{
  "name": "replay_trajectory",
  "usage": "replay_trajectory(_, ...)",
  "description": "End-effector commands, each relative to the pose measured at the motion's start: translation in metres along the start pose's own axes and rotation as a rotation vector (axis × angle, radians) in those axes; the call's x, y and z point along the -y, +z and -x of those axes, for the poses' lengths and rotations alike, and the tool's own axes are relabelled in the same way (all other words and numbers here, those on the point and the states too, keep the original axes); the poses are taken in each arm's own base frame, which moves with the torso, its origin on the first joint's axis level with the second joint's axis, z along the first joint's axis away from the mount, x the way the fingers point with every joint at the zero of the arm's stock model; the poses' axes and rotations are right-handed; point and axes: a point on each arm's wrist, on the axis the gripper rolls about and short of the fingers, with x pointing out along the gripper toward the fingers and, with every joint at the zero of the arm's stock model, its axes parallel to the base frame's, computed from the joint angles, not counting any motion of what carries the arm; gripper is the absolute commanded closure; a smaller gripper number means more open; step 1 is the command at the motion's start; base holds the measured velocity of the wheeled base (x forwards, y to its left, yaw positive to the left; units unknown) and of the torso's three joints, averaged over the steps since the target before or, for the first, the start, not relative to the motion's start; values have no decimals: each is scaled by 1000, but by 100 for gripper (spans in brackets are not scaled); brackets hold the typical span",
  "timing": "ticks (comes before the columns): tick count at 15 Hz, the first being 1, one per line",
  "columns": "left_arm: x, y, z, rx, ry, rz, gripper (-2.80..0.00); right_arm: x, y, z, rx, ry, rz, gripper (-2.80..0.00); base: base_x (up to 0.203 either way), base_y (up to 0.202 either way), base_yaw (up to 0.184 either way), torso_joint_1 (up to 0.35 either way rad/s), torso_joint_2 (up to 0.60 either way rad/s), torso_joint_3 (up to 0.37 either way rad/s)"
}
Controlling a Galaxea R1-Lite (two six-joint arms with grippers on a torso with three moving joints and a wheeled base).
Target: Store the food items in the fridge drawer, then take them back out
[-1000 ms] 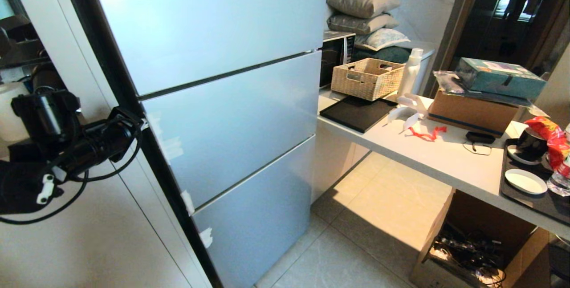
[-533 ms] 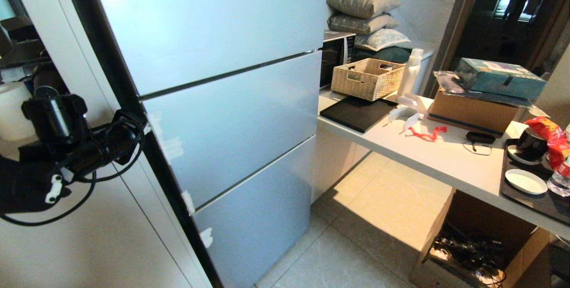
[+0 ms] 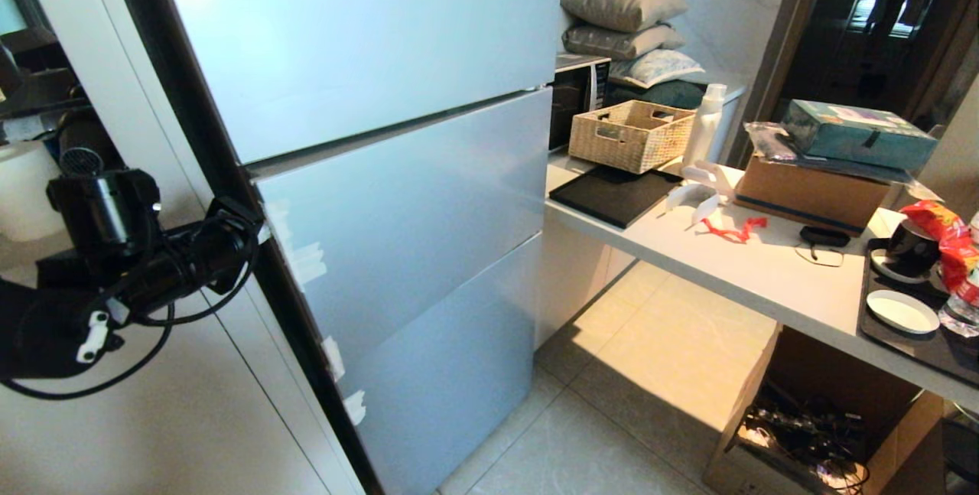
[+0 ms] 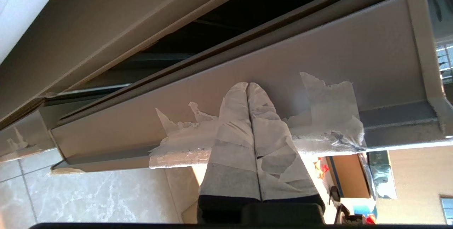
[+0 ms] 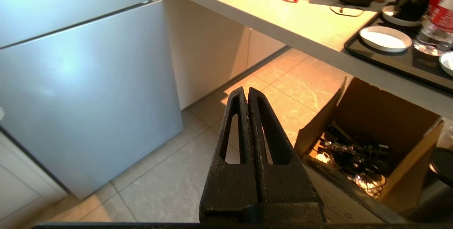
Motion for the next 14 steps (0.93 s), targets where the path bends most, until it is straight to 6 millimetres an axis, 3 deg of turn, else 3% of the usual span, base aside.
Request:
replay_trajectory(1, 4, 0, 12, 9, -16, 3, 0, 0, 0, 0, -2, -1, 1, 0, 0, 0, 0, 0, 0, 0)
replay_trajectory(5, 8, -9, 31, -12, -29, -1, 0, 0, 0, 0, -2, -1, 1, 0, 0, 0, 0, 0, 0, 0)
replay_trajectory(10, 33, -43, 84, -112, -147, -32, 0, 0, 0, 0, -2, -1, 1, 0, 0, 0, 0, 0, 0, 0)
replay_trajectory(14, 38, -70, 124, -217, -234, -56, 0, 0, 0, 0, -2, -1, 1, 0, 0, 0, 0, 0, 0, 0)
